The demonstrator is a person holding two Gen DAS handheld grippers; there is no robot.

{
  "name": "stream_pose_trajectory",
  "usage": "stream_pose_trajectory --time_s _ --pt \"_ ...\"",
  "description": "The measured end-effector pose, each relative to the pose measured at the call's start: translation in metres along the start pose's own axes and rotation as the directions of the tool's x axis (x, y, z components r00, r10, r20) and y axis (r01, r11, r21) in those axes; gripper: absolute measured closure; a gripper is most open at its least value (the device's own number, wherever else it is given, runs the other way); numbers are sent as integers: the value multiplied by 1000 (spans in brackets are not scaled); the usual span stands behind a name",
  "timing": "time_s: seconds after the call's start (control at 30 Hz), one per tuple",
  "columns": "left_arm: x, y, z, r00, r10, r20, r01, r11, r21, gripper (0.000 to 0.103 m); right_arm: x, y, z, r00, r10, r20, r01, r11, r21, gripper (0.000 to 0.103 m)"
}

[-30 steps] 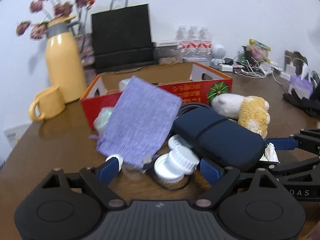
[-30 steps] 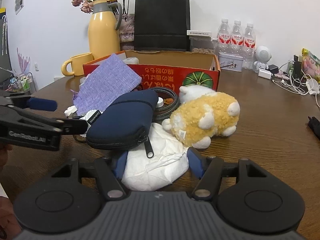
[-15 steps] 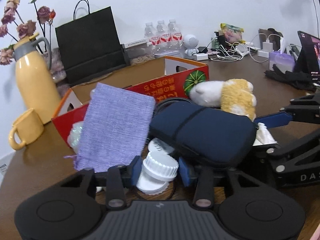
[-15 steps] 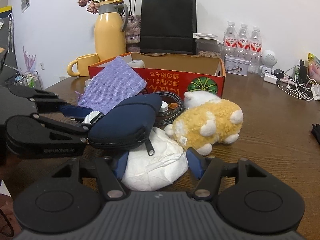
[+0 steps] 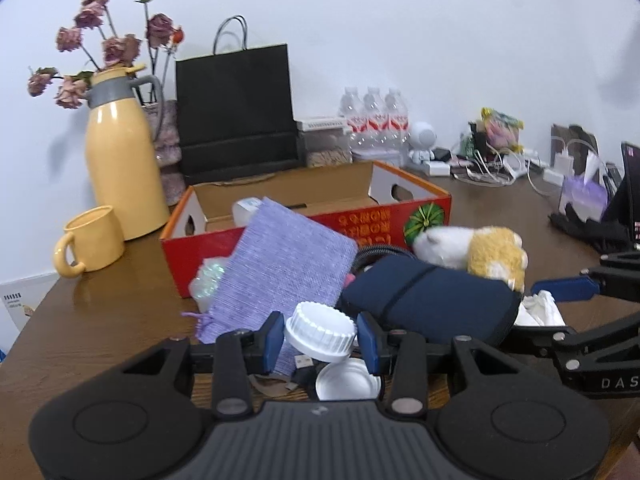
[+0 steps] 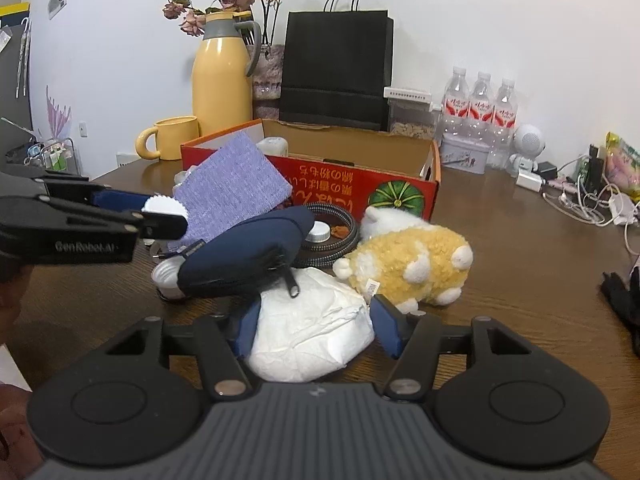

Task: Organize objects
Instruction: 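Carry the tissue packet and lid into the cardboard box and open both tools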

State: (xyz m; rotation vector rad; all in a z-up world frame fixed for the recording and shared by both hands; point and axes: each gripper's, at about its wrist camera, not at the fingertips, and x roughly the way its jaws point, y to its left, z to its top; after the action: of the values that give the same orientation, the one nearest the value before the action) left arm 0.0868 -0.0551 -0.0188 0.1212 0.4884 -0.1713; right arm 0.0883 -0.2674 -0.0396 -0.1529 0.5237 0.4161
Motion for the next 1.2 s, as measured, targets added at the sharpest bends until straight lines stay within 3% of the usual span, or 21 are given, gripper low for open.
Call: stream_pose_trajectory --time_s 0.53,0.87,1.2 --pt "-32 16 8 998 24 55 -20 997 -72 64 -41 -1 15 994 -56 91 58 998 -19 44" --pt "-24 22 30 996 19 89 -10 995 -102 64 -29 3 44 989 -37 146 39 999 -12 44" --pt "9 33 64 993 27 111 -12 990 -139 64 4 -2 79 983 -34 178 33 999 10 44"
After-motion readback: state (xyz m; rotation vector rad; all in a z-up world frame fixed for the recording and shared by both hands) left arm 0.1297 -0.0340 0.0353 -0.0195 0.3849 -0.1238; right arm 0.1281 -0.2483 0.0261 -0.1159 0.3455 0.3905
